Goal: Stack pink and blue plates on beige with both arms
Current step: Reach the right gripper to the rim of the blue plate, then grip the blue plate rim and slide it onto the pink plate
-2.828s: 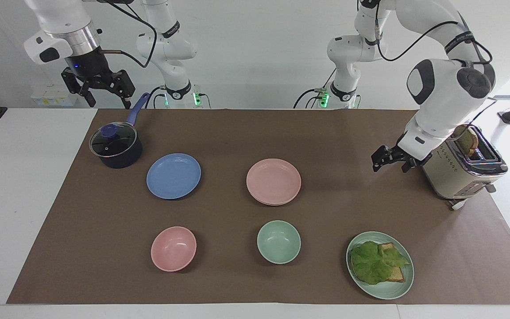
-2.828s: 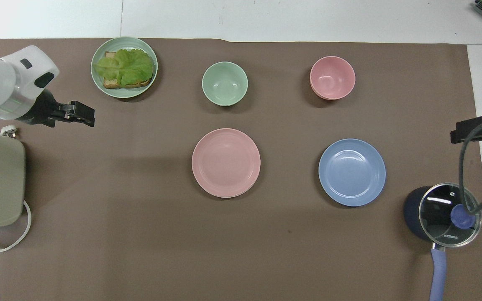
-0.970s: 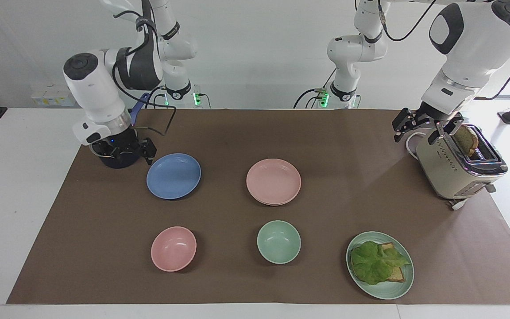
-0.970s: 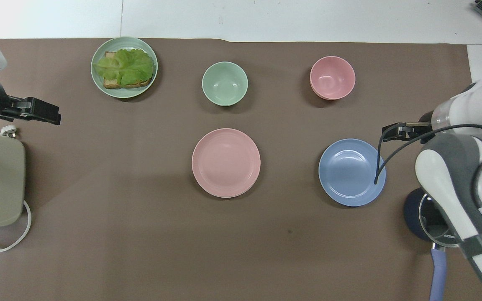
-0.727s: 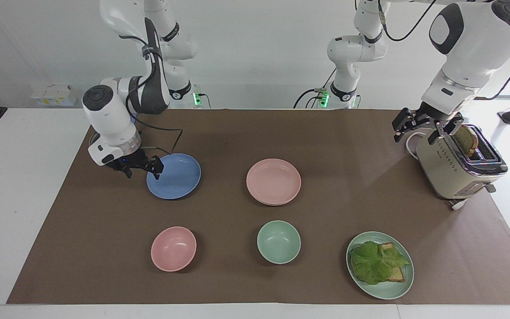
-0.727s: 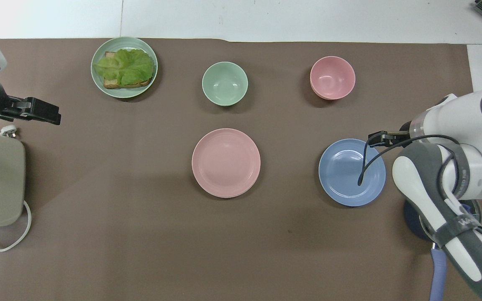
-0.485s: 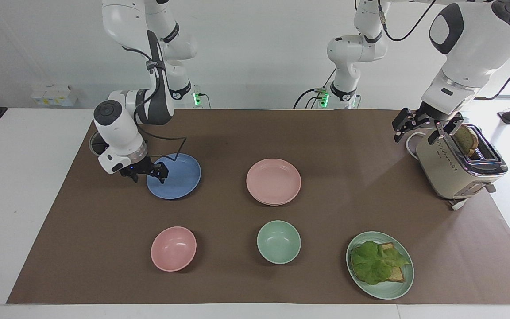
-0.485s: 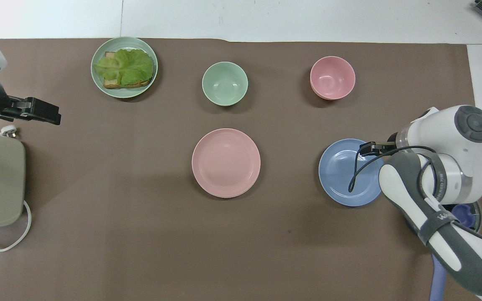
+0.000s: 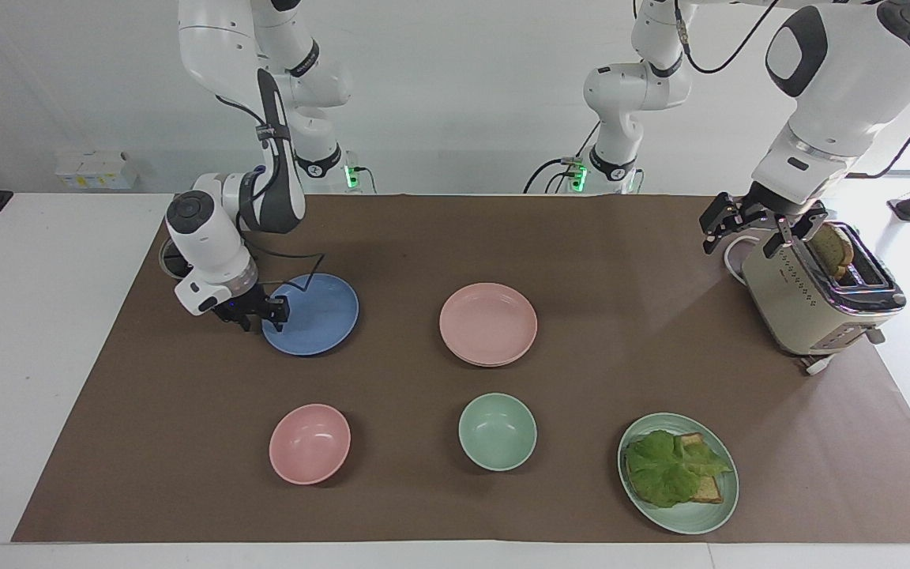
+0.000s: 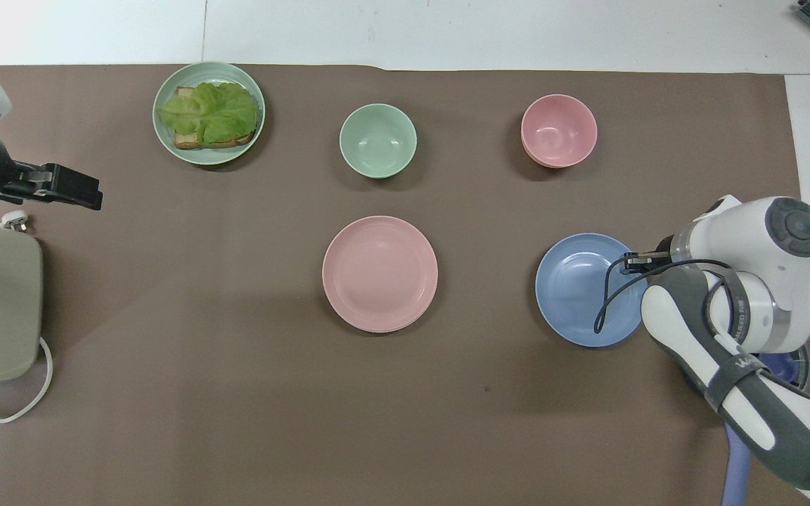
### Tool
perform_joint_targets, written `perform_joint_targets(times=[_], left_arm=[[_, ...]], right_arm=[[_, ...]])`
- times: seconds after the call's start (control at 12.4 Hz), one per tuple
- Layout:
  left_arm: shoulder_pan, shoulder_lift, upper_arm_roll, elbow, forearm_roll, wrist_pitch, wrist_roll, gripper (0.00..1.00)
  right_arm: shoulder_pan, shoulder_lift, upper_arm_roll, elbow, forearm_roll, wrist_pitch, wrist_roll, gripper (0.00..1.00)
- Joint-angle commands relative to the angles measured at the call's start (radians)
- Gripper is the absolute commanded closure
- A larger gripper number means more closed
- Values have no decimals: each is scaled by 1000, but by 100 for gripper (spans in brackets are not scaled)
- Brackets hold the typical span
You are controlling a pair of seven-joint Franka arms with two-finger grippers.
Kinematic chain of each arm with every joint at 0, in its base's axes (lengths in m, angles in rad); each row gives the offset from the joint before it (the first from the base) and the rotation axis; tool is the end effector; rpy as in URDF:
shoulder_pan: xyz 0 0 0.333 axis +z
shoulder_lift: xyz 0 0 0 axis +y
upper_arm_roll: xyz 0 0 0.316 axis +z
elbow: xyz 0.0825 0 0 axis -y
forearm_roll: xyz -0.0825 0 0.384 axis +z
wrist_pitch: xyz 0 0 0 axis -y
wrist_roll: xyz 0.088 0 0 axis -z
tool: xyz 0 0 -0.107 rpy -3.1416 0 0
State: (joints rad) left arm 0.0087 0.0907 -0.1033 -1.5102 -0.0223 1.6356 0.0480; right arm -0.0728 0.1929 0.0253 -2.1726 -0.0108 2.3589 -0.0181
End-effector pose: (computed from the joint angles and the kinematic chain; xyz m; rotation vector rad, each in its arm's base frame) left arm 0.5860 -0.0550 0.6076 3.1010 -0.2189 0.0535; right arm 0.5561 -0.0267 0.3035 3.1389 -0.0348 -0.0104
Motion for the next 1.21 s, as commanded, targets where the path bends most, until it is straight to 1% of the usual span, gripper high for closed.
perform_joint_targets(times=[0.0,0.16,0.32,0.48,0.73,0.97,1.13], left_arm=[[8,-6,-6,-2,13,-13,10,0],[8,-6,-6,-2,13,-13,10,0],[8,-6,-6,-2,13,-13,10,0],[8,-6,-6,-2,13,-13,10,0],[8,-6,-6,-2,13,-13,10,0],[8,-6,-6,-2,13,-13,10,0],[8,-6,-6,-2,13,-13,10,0]], right_arm=[[-9,-10,7,-3,5,-4,-20,100],[-5,-21,10,0,5,-21,-22,100],[5,-42,10,23,23,-76,-26,100],[7,-82,34,48,66,-144,-23,100],[7,-133,73,95,77,-249,-10,100],[22,-158,97,157,78,-338,13,100],[22,-167,148,192,136,-359,84,100]])
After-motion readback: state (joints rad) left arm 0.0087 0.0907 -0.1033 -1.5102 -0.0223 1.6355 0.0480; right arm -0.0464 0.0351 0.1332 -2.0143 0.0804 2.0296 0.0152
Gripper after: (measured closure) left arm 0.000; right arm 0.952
